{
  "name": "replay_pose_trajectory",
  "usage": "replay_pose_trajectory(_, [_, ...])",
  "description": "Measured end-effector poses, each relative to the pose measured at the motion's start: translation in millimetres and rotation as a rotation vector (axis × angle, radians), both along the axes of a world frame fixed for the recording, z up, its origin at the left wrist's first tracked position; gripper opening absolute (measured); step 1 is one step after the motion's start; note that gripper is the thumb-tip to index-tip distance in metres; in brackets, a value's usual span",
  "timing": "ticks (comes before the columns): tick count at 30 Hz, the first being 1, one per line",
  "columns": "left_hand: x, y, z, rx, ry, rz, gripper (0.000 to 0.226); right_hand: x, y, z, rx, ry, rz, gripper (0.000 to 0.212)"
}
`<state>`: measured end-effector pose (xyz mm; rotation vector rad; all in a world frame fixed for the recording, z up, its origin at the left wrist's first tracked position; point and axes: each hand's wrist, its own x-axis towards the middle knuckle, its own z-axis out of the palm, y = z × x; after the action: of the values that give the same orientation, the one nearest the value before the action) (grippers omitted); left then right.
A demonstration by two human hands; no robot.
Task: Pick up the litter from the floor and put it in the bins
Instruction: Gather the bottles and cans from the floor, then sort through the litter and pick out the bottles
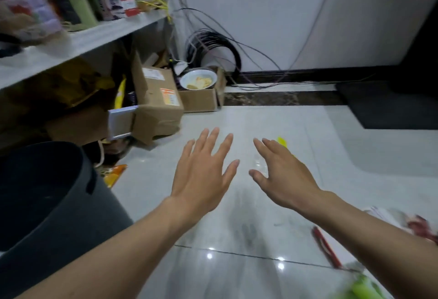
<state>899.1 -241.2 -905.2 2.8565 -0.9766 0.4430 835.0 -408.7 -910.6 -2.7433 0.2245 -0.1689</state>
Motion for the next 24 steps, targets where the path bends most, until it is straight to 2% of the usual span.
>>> replay_pose_trajectory(6, [-25,-77,-33,0.047,0.032,-0.241,0.057,-67,-69,-22,-0.039,0.113,-0.222,0.073])
replay_pose_trajectory(13, [-75,-149,-67,0.039,0.121,-0.462,0.057,-152,-121,-53,0.032,0.261,-0.505,0.076])
replay_pose_trajectory(20, [-124,-186,-100,0.053,0.298,-0.537,0.06,-208,-133,-68,0.086,0.23,-0.659,0.077])
replay_pose_trajectory(24, [-147,-186,-122,0.13,0.312,-0.605,0.061,-227,-130,-76,0.088,0.229,-0.73,0.071])
